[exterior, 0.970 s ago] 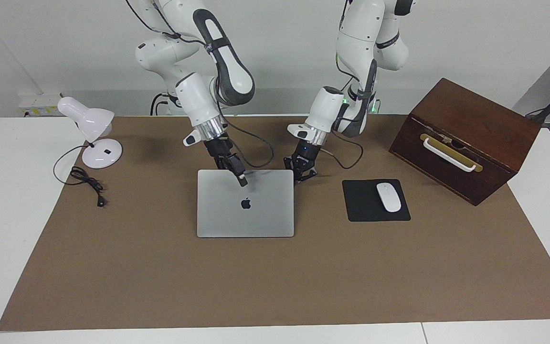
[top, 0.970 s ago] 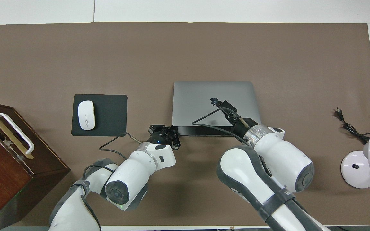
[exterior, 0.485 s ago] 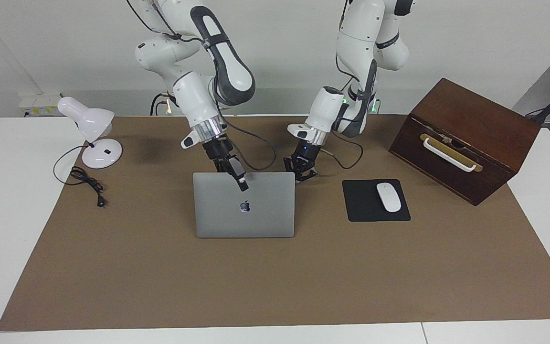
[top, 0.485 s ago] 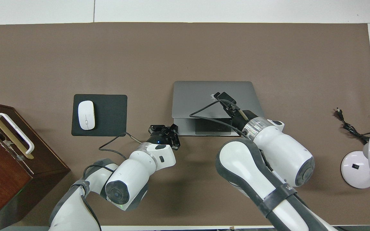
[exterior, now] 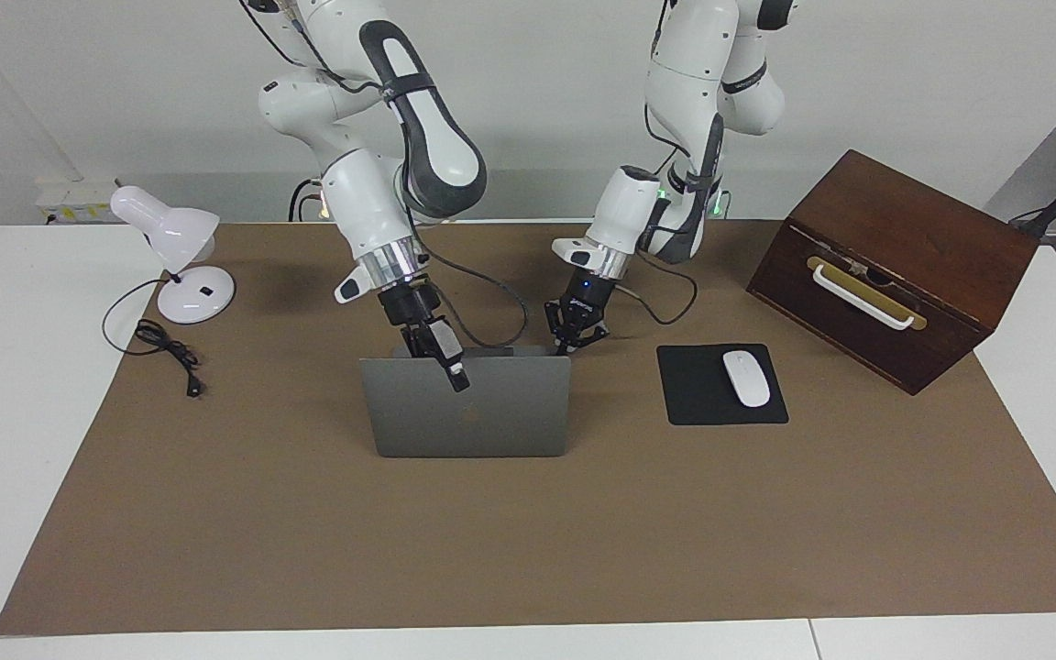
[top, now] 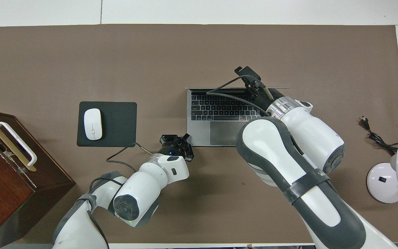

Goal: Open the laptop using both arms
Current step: 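Lift the laptop lid upward and away with the right gripper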

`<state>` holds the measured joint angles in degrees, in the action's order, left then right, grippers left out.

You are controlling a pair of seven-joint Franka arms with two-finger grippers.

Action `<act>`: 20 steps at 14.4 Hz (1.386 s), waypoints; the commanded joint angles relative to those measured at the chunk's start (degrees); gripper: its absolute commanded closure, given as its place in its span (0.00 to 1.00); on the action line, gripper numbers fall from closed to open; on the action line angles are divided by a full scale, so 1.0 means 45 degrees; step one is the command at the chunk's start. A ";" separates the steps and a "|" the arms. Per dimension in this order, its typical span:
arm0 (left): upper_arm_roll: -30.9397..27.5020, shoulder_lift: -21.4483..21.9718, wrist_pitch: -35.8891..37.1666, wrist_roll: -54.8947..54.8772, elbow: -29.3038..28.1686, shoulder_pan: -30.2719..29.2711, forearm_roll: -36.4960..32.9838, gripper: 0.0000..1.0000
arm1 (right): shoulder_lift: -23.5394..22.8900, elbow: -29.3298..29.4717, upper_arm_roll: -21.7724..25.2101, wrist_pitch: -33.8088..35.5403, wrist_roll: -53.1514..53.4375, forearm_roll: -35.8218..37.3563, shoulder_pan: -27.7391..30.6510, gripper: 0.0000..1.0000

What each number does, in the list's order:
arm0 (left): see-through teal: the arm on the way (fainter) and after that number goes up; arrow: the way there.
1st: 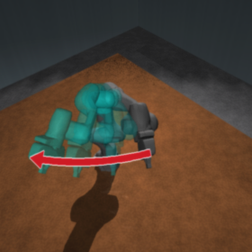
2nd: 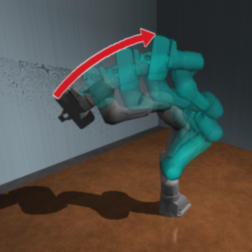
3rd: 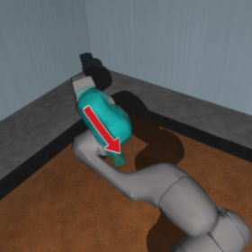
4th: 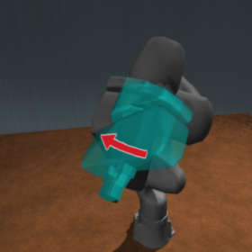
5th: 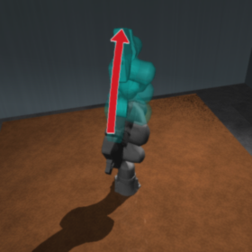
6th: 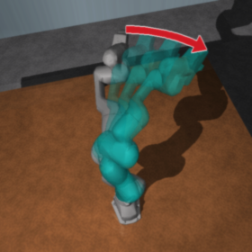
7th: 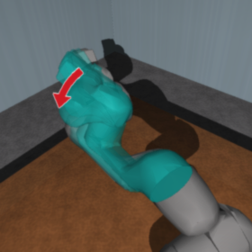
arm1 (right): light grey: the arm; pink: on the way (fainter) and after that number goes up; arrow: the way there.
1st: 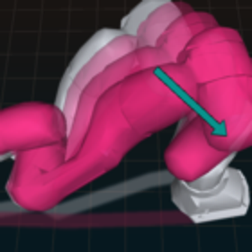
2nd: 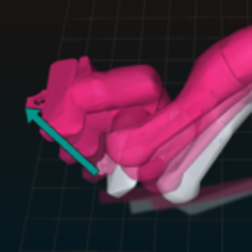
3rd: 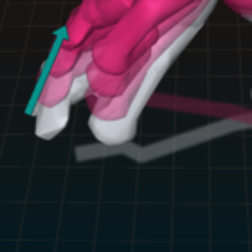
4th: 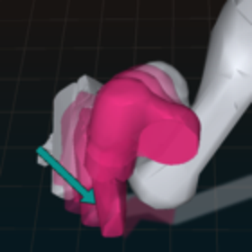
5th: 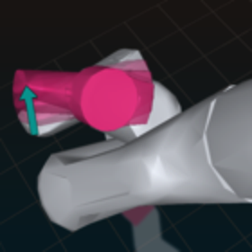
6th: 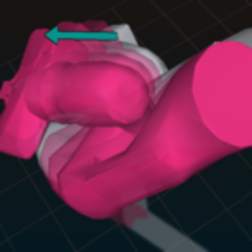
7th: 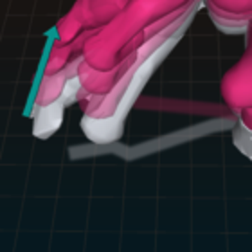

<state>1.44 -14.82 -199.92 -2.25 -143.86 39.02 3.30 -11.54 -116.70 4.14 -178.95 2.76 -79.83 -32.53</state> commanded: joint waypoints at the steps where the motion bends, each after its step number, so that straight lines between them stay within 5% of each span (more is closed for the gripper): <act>1: -0.0145 -0.0614 -0.0182 -0.0085 0.0269 0.0217 -0.0127 1.00 | -0.0385 0.0912 -0.0061 -0.0137 -0.0633 -0.0268 0.0372 0.00; 16: -0.0145 -0.0594 -0.0182 -0.0104 0.0250 0.0217 -0.0146 1.00 | -0.0522 0.2298 -0.0002 0.1228 -0.0927 0.0162 0.1016 0.00; 20: -0.0145 -0.0614 -0.0182 -0.0104 0.0250 0.0217 -0.0146 1.00 | -0.0425 0.2941 -0.0139 0.0824 0.0340 0.0162 0.0065 0.00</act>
<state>1.45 -14.83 -199.96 -2.38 -143.86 39.02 3.27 -13.30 -106.00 4.00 -173.53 1.22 -79.57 -29.77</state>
